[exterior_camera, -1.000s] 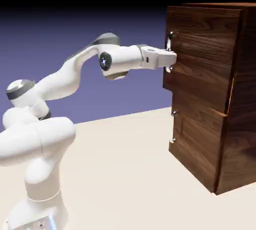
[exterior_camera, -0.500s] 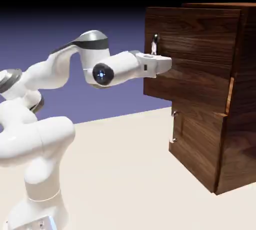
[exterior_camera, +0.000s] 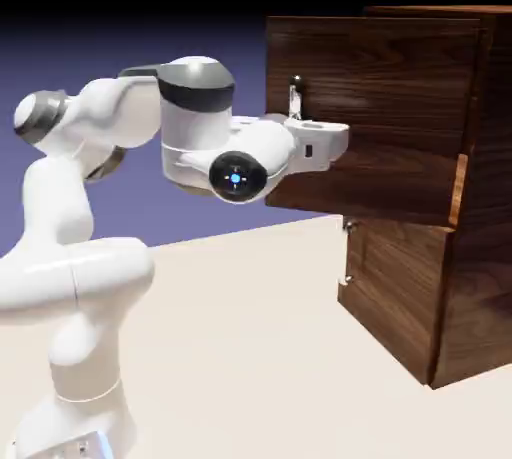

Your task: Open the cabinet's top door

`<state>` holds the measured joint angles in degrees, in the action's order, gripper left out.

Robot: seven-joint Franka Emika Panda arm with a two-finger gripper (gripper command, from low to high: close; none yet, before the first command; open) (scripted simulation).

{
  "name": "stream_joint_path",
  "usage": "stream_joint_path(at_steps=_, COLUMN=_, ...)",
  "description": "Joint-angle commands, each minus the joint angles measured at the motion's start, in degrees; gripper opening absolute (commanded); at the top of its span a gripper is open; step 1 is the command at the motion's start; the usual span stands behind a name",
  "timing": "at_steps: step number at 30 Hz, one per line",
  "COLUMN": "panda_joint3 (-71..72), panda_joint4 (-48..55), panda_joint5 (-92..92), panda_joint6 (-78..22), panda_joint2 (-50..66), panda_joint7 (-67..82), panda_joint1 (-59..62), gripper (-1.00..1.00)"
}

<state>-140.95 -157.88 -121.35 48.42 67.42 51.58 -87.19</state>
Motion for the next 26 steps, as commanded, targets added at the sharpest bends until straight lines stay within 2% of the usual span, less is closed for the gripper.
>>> stream_joint_path(at_steps=1, panda_joint3=0.06, panda_joint4=1.04, panda_joint5=1.75, panda_joint6=-2.43, panda_joint2=-1.82, panda_joint7=1.57, panda_joint1=1.84, gripper=-1.0)
stream_joint_path(at_steps=7, panda_joint3=3.56, panda_joint4=10.11, panda_joint5=13.93, panda_joint6=-15.68, panda_joint2=-13.37, panda_joint7=12.75, panda_joint1=14.16, gripper=-1.0)
stream_joint_path(at_steps=12, panda_joint3=10.02, panda_joint4=20.17, panda_joint5=25.06, panda_joint6=-22.16, panda_joint2=-22.75, panda_joint7=22.68, panda_joint1=24.24, gripper=-1.0)
stream_joint_path(at_steps=18, panda_joint3=20.54, panda_joint4=32.63, panda_joint5=37.47, panda_joint6=-23.91, panda_joint2=-34.13, panda_joint7=31.45, panda_joint1=34.61, gripper=-1.0)
stream_joint_path(at_steps=25, panda_joint3=34.88, panda_joint4=43.12, panda_joint5=46.68, panda_joint6=-21.95, panda_joint2=-45.08, panda_joint7=34.31, panda_joint1=45.76, gripper=-1.0)
stream_joint_path(at_steps=26, panda_joint3=34.88, panda_joint4=43.12, panda_joint5=46.68, panda_joint6=-21.95, panda_joint2=-45.08, panda_joint7=34.31, panda_joint1=45.76, gripper=1.0)
